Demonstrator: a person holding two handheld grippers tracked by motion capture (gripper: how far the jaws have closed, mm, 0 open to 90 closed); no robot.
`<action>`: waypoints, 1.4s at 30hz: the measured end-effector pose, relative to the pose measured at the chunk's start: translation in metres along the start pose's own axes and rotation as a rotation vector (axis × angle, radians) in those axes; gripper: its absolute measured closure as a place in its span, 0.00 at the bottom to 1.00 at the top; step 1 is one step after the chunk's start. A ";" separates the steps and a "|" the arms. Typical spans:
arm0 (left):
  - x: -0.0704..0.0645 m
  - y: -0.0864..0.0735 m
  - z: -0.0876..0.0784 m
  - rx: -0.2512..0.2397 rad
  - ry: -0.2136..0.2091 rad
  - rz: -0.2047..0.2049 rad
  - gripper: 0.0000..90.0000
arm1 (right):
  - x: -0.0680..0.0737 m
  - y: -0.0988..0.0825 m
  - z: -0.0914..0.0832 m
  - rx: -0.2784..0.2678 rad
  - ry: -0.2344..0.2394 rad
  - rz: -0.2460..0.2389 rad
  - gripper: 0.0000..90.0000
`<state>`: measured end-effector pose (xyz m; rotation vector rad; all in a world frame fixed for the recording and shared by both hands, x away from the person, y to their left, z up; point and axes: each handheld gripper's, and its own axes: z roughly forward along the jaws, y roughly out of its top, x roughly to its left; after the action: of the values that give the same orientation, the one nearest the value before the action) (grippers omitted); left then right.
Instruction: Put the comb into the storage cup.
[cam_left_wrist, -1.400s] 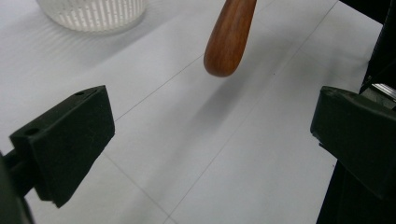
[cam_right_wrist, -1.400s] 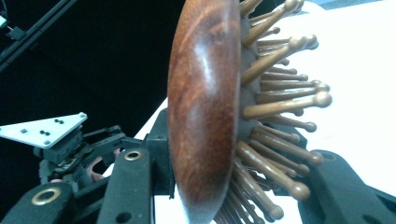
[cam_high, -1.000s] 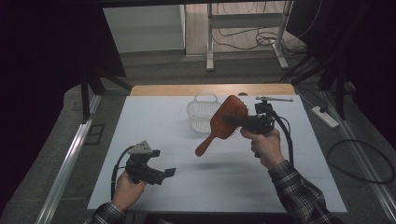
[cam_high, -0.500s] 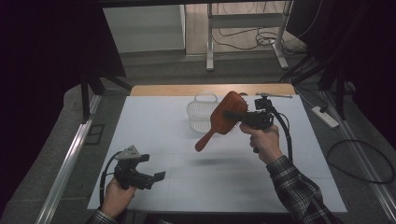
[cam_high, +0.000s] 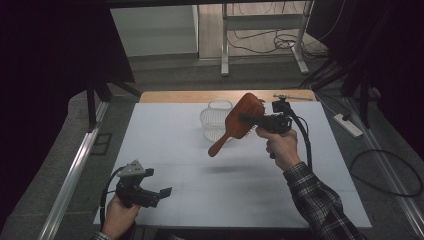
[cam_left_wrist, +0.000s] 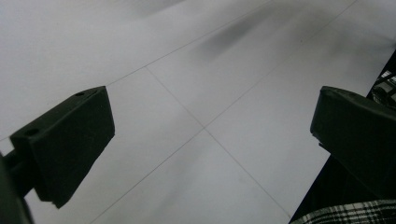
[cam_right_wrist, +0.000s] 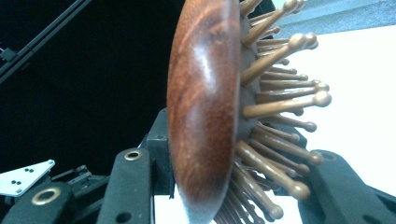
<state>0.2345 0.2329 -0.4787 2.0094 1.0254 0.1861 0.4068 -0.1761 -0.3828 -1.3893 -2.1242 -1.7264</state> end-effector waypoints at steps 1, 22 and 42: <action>0.000 -0.001 -0.001 -0.002 0.005 -0.001 0.00 | 0.000 0.001 0.000 -0.001 -0.001 0.000 0.60; 0.001 -0.006 -0.007 -0.013 0.017 0.012 0.00 | 0.005 0.022 0.007 -0.019 -0.019 -0.012 0.60; 0.000 -0.006 -0.006 -0.007 0.012 0.033 0.00 | 0.004 0.039 0.014 -0.045 -0.056 -0.005 0.60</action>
<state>0.2280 0.2384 -0.4793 2.0215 0.9980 0.2193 0.4368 -0.1639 -0.3566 -1.4621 -2.1307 -1.7685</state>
